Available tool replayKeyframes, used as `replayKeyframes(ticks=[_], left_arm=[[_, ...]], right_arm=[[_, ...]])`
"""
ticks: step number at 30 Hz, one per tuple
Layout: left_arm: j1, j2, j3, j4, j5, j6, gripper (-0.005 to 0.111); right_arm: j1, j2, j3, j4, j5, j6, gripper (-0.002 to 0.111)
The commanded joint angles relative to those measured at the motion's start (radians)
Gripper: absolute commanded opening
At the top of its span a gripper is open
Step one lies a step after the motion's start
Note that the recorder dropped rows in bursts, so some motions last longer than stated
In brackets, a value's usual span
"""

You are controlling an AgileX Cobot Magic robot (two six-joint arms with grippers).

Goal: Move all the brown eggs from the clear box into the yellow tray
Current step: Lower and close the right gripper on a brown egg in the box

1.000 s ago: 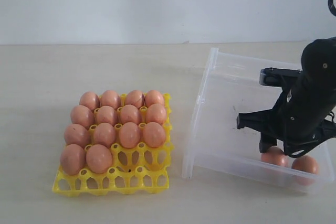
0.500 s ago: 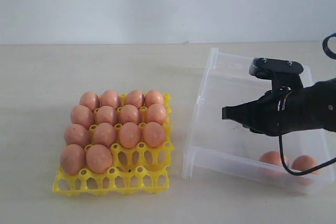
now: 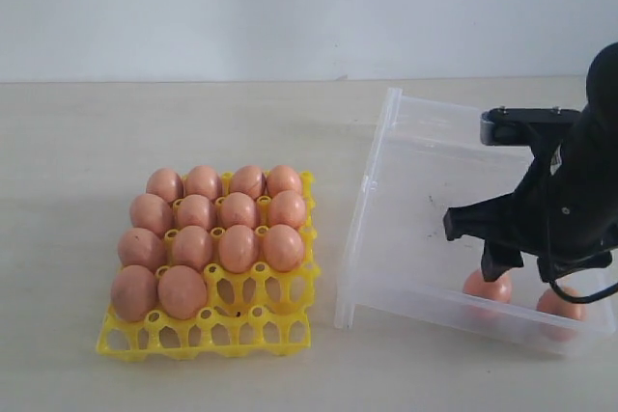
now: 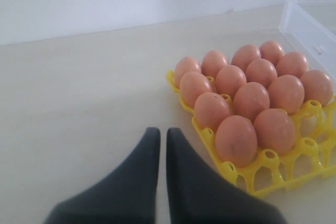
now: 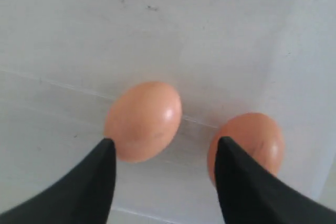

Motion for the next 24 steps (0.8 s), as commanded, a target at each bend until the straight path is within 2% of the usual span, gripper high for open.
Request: replayKeyframes(ticks=[1,5,10,11,16,18,21,24], left_arm=[[-0.005,-0.003,0.003,0.002,-0.003,-0.008,0.004],[-0.005,-0.003,0.003,0.002,-0.003,-0.008,0.004],[-0.005,-0.003,0.003,0.002,-0.003,-0.008,0.004],[-0.005,-0.003,0.003,0.002,-0.003,-0.008,0.004],[-0.005,-0.003,0.003,0.002,-0.003,-0.008,0.004],[-0.005,-0.003,0.003,0.002,-0.003,-0.008,0.004],[-0.005,-0.003,0.003,0.002,-0.003,-0.008,0.004],[-0.005,-0.003,0.003,0.002,-0.003,-0.008,0.004]], right_arm=[[-0.009,0.011,0.045,0.111,-0.093,0.010,0.040],[-0.009,0.054,0.065,0.147,-0.109,0.008,0.056],[-0.010,0.093,0.065,0.148,-0.218,0.016,0.056],[-0.010,0.101,0.065,0.148,-0.218,0.018,0.054],[-0.027,0.154,0.065,0.138,-0.235,-0.017,0.025],[-0.027,0.154,0.065,0.133,-0.235,-0.068,0.000],[-0.013,0.154,0.065,0.133,-0.413,-0.170,0.000],[0.019,0.154,0.105,0.136,-0.650,-0.177,0.000]])
